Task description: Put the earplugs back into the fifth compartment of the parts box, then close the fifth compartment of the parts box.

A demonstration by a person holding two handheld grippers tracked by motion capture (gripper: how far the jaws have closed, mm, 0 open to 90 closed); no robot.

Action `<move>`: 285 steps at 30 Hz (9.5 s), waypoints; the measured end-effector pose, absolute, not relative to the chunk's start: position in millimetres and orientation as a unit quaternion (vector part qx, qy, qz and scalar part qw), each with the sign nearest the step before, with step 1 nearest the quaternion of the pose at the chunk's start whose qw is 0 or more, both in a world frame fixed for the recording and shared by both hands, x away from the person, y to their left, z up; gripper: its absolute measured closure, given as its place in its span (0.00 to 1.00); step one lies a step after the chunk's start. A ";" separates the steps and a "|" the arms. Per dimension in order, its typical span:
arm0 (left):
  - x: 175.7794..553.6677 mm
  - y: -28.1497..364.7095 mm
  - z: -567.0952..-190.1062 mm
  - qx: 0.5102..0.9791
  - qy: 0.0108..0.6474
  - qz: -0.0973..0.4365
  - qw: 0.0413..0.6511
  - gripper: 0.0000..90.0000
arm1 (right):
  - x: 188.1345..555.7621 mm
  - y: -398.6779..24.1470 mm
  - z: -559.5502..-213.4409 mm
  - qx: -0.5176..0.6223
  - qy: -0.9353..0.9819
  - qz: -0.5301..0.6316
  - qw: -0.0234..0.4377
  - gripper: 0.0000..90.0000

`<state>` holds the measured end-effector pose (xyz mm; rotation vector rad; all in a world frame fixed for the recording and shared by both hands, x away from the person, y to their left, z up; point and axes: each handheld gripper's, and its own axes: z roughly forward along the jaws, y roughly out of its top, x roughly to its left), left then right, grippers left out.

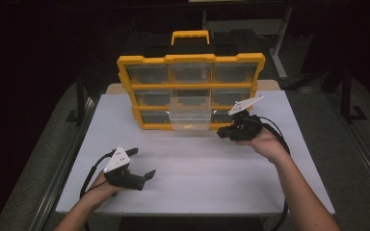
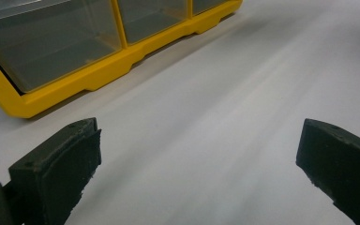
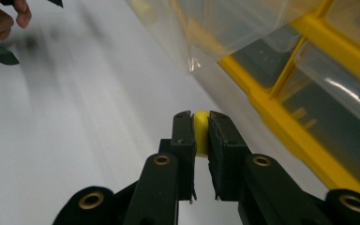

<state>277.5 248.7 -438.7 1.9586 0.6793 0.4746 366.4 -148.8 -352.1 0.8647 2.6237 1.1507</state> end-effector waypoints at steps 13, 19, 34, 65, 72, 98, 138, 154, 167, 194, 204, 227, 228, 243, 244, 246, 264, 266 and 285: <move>277.4 249.0 -437.9 0.804 0.278 0.196 0.488 0.00 | 374.2 -149.3 -298.2 0.276 0.871 0.395 0.096 0.88; 277.4 249.5 -437.6 0.804 0.278 0.196 0.488 0.00 | 377.1 -144.8 -277.2 0.267 0.871 0.399 0.105 0.88; 277.1 249.6 -437.2 0.804 0.277 0.197 0.488 0.00 | 389.6 -111.8 -247.6 0.236 0.878 0.400 0.116 0.88; 275.8 249.8 -437.0 0.804 0.277 0.196 0.489 0.00 | 404.8 -81.6 -260.8 0.230 0.887 0.395 0.072 0.98; 275.0 251.0 -436.9 0.803 0.278 0.198 0.488 0.00 | 393.9 -80.8 -258.4 0.212 0.887 0.407 0.055 0.98; 275.5 251.6 -436.7 0.802 0.280 0.198 0.489 0.00 | 381.1 -74.0 -283.5 0.198 0.892 0.406 0.039 0.99; 276.0 252.1 -437.0 0.802 0.280 0.197 0.489 0.00 | 414.5 -70.5 -280.3 0.232 0.879 0.409 0.074 0.99; 276.0 252.1 -437.0 0.802 0.280 0.197 0.490 0.00 | 427.9 -69.1 -279.9 0.249 0.873 0.408 0.095 0.99; 276.5 252.0 -437.2 0.802 0.281 0.195 0.490 0.00 | 438.6 -68.5 -280.8 0.268 0.865 0.409 0.114 0.99; 277.7 254.0 -437.3 0.802 0.283 0.197 0.488 0.00 | 420.3 -78.3 -293.3 0.275 0.857 0.422 0.111 0.73; 278.7 256.6 -437.1 0.801 0.283 0.197 0.490 0.00 | 402.5 -86.6 -318.0 0.286 0.855 0.415 0.122 0.44; 285.2 264.0 -437.7 0.804 0.283 0.191 0.487 0.00 | 363.8 -121.5 -370.3 0.324 0.829 0.434 0.142 0.11; 285.1 264.1 -437.6 0.803 0.283 0.190 0.488 0.00 | 362.0 -123.1 -372.4 0.324 0.829 0.434 0.139 0.08; 283.2 261.9 -437.0 0.805 0.279 0.189 0.488 0.00 | 333.4 -148.3 -409.6 0.337 0.822 0.441 0.123 0.01; 283.2 261.8 -437.1 0.805 0.279 0.189 0.488 0.00 | 331.5 -149.7 -410.7 0.339 0.821 0.443 0.123 0.01; 283.0 261.5 -437.2 0.805 0.279 0.189 0.488 0.00 | 327.7 -152.7 -412.8 0.339 0.818 0.447 0.125 0.01; 282.2 260.3 -437.3 0.806 0.278 0.187 0.488 0.00 | 299.3 -179.9 -430.3 0.358 0.802 0.460 0.135 0.01; 282.3 260.2 -437.6 0.806 0.279 0.187 0.488 0.00 | 295.2 -183.3 -432.4 0.358 0.800 0.461 0.136 0.00; 283.9 258.6 -442.4 0.819 0.283 0.180 0.466 0.00 | 281.0 -197.9 -449.4 0.359 0.813 0.436 0.142 0.00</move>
